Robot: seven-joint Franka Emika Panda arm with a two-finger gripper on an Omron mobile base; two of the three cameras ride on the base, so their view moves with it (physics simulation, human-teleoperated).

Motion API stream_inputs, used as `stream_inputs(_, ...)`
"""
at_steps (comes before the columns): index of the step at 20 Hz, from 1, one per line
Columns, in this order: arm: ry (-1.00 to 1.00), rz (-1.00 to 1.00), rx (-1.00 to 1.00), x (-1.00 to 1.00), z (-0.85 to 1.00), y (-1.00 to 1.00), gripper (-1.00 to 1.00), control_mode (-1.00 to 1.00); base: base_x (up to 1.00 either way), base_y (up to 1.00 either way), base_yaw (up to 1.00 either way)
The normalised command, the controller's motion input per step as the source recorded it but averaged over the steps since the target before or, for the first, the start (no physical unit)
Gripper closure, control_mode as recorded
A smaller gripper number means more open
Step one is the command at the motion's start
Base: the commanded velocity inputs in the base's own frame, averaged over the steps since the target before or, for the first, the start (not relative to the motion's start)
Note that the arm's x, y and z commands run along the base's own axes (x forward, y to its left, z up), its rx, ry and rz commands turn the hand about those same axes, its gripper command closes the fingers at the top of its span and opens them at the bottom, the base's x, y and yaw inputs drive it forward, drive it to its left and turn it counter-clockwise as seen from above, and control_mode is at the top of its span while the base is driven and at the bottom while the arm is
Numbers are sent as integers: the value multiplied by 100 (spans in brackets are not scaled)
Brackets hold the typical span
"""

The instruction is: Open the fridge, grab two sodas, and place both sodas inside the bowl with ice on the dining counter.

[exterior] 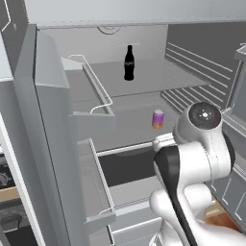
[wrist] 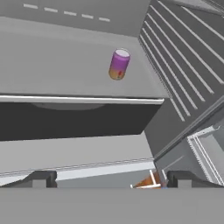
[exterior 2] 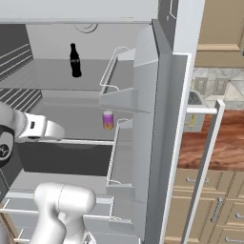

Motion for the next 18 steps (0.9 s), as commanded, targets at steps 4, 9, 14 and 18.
stream_inputs(4,-9,0,-8,57,-55,0,-100,-100,0,0,0)
stream_inputs(9,-6,0,-1,42,-70,-11,-100,-100,0,0,0)
stream_inputs(14,-18,0,0,31,-36,-32,-100,-100,0,0,0)
stream_inputs(18,-28,3,0,25,-35,-29,-100,-100,0,0,0)
